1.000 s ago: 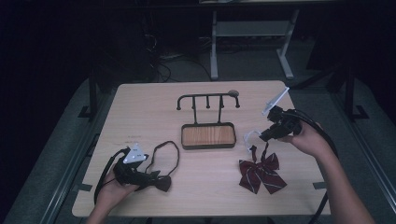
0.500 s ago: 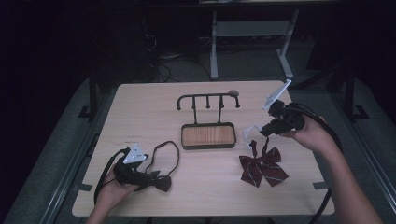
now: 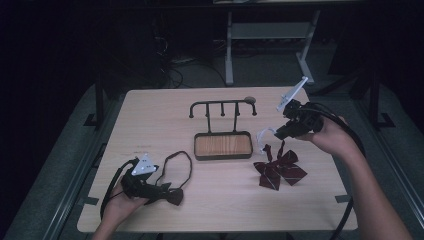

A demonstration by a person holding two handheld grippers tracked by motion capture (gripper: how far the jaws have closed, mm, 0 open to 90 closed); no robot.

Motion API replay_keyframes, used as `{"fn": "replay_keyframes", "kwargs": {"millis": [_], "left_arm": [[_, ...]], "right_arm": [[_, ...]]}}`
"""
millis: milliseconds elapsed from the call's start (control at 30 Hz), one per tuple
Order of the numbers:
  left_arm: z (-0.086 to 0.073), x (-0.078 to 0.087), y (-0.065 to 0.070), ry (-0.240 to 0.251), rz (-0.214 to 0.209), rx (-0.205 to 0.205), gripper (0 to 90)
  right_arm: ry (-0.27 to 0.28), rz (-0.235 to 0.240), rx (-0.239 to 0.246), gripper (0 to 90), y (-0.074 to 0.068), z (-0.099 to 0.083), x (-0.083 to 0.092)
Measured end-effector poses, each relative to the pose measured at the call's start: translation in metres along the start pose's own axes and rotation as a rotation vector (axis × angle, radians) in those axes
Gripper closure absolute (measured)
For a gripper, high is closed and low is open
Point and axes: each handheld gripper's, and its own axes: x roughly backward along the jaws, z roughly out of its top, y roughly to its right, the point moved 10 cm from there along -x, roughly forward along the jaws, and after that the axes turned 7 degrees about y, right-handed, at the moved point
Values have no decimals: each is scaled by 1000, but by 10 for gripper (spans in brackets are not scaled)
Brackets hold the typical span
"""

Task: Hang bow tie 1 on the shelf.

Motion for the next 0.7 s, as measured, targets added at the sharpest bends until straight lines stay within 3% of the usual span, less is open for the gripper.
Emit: {"fn": "replay_keyframes", "kwargs": {"millis": [700], "left_arm": [[0, 1, 0, 5, 1, 5, 254]], "right_arm": [[22, -3, -2, 846, 9, 29, 10]]}}
